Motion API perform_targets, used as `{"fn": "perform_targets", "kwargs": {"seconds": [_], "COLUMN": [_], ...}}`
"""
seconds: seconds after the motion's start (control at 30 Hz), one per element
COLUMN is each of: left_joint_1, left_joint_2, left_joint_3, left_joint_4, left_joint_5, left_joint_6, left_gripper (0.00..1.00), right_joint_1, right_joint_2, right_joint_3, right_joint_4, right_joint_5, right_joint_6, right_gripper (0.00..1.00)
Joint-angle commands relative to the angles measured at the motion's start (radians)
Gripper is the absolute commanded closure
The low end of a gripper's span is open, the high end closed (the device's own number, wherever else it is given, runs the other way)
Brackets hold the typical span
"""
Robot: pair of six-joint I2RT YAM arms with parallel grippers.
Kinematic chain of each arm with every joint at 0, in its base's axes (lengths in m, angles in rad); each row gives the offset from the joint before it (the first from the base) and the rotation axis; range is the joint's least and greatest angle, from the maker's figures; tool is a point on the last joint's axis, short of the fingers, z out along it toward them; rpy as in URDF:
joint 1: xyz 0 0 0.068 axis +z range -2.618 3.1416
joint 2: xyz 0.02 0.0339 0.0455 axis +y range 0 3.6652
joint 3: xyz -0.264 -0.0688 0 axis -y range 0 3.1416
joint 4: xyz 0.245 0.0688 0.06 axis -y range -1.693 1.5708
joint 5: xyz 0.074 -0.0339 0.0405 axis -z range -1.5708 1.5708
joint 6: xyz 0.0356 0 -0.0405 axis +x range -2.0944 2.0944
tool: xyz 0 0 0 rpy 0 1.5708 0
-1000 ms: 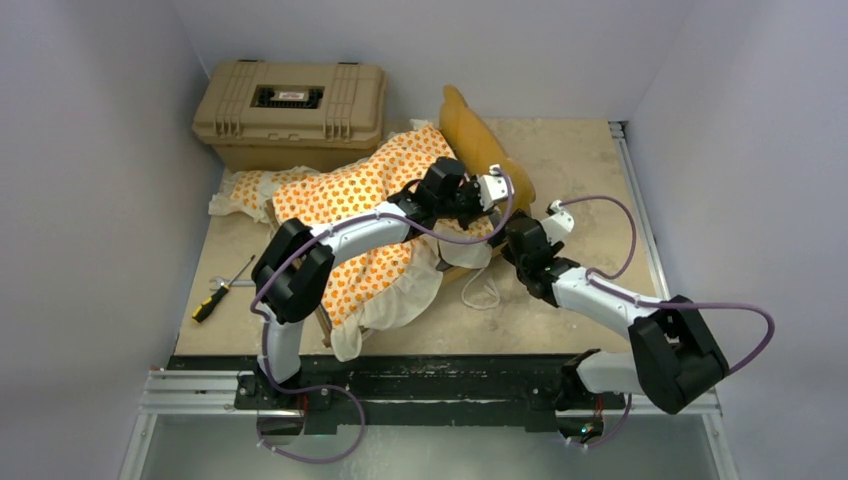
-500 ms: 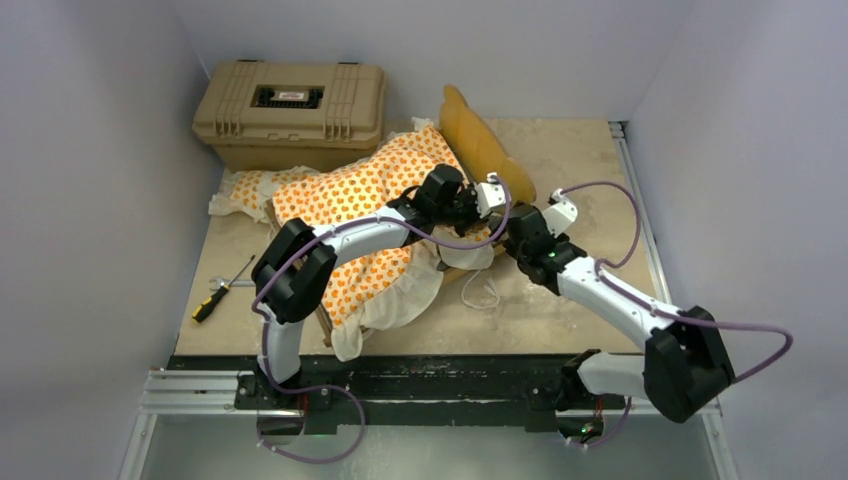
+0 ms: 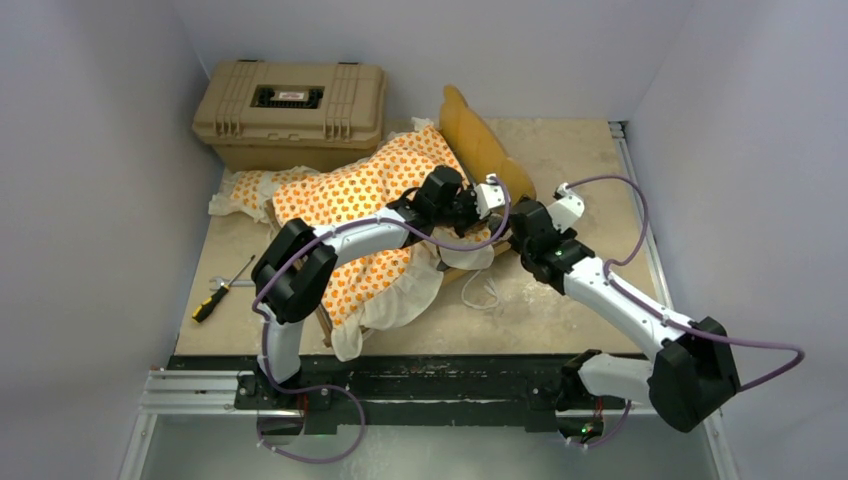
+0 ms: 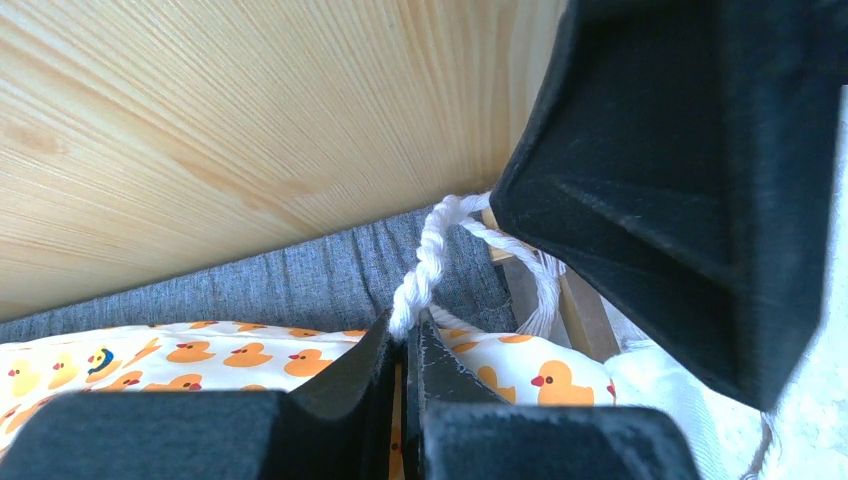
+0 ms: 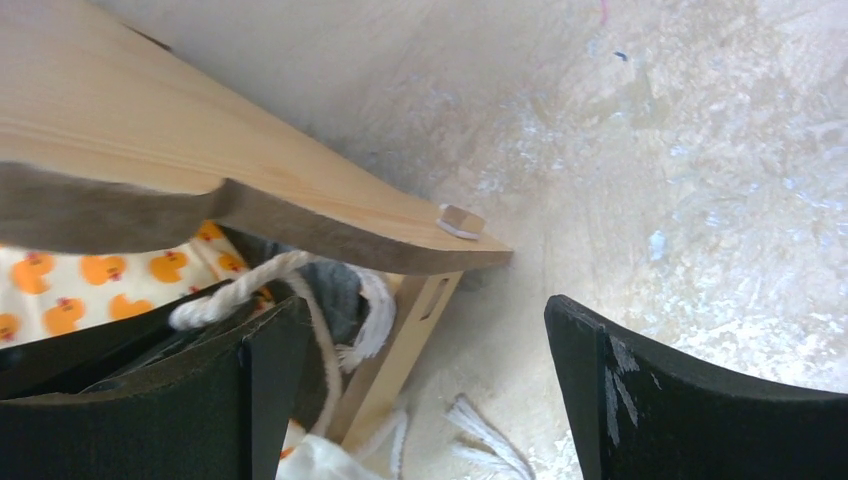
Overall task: Set up the pet bed
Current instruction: Cross the ropes on the bed frame.
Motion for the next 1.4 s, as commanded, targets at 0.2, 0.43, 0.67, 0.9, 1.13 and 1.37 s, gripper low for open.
{"fn": "perform_targets", "kwargs": {"seconds": [0.2,0.43,0.67,0.9,1.13,1.37], "left_joint_1": [0.002,0.003,0.003,0.002,0.002,0.002], "left_joint_2": [-0.059,-0.071,-0.091,-0.116,-0.122,-0.12], "left_joint_3": [-0.027,-0.034,-0.04,-0.047,-0.043,-0.042], "left_joint_4": [0.029,0.025,0.004,-0.04,-0.079,-0.083], "left_joint_5": [0.011,0.011,0.018,0.033,0.047,0.048], "left_joint_6": [-0.015,-0.012,-0.007,0.013,0.029,0.03], "left_gripper": [1.0,1.0,1.0,1.0,1.0,1.0], "right_joint_1": [-0.027,-0.031,-0.03,-0.03,-0.03,-0.03], "right_joint_2": [0.099,0.127,0.146,0.089,0.079,-0.011], "right_joint_3": [-0.042,-0.047,-0.044,-0.049,-0.03,0.076], "right_joint_4": [-0.001,0.081,0.058,-0.001,-0.052,-0.085], "right_joint_5": [0.079,0.008,-0.095,-0.149,-0.156,-0.114], "right_joint_6": [0.04,-0.031,-0.06,-0.078,-0.078,-0.133], "right_gripper": [0.08,0.09,0.09,0.09,0.08,0.08]}}
